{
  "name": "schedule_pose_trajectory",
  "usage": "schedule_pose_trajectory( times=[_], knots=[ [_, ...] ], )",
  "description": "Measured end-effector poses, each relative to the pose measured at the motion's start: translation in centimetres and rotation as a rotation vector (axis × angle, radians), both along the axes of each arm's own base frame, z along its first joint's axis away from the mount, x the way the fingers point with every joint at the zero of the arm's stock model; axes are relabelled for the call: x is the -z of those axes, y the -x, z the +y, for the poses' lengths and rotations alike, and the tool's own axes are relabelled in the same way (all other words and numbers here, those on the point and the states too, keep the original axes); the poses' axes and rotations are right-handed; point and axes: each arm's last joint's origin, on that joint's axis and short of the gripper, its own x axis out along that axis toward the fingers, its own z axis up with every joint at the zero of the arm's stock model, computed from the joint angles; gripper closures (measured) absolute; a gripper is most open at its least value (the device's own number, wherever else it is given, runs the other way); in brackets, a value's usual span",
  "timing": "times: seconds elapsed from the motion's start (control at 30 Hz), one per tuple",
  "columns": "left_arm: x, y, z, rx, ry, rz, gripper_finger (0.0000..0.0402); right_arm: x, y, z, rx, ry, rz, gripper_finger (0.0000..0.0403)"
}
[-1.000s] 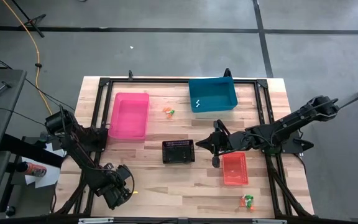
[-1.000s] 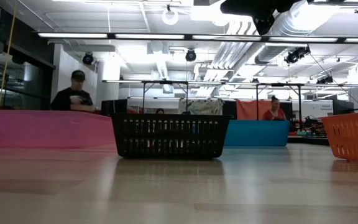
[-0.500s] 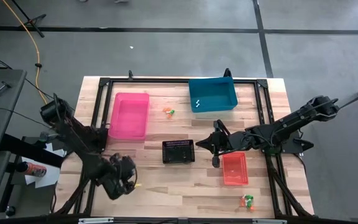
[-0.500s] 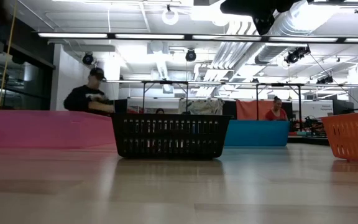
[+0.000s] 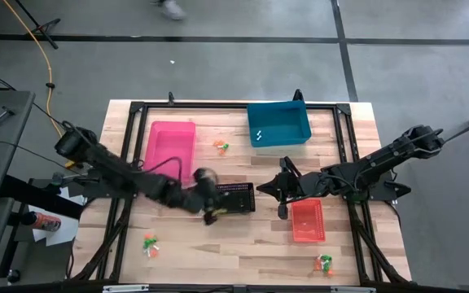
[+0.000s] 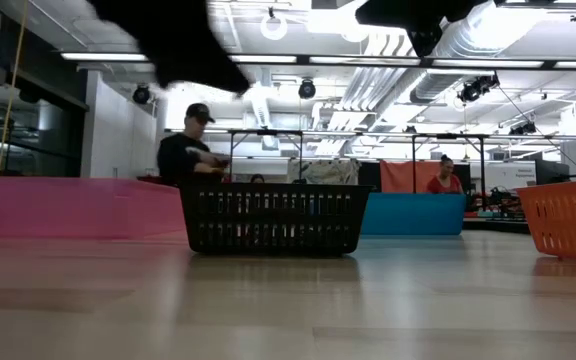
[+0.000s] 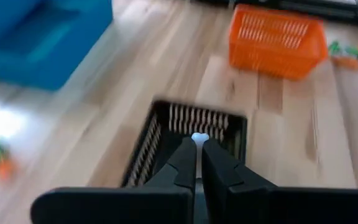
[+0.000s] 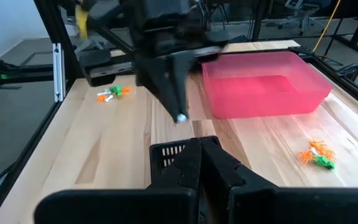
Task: Sort Halloween decoration
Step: Put the white bone toy into the blue bin
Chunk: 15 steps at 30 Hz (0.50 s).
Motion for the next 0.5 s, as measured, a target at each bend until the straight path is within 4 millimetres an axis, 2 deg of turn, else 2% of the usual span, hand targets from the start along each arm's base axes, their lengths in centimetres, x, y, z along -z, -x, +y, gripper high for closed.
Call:
schedule_pose_trajectory(
  times=[0.23,0.4,0.5],
  knots=[
    [0.6,-3.2,6.2,-0.094,-0.091,-0.048,0.0401,0.2,0.1,0.1,-0.034,-0.001,0.021,0.0402],
    [1.2,-5.0,11.7,-0.138,-0.107,-0.131,0.0401,0.0,0.1,0.4,-0.062,0.029,0.001,0.0402],
    [1.7,-6.1,15.3,-0.149,-0.111,-0.243,0.0401,-0.4,0.1,0.7,-0.087,0.058,-0.037,0.0402]
  ],
)
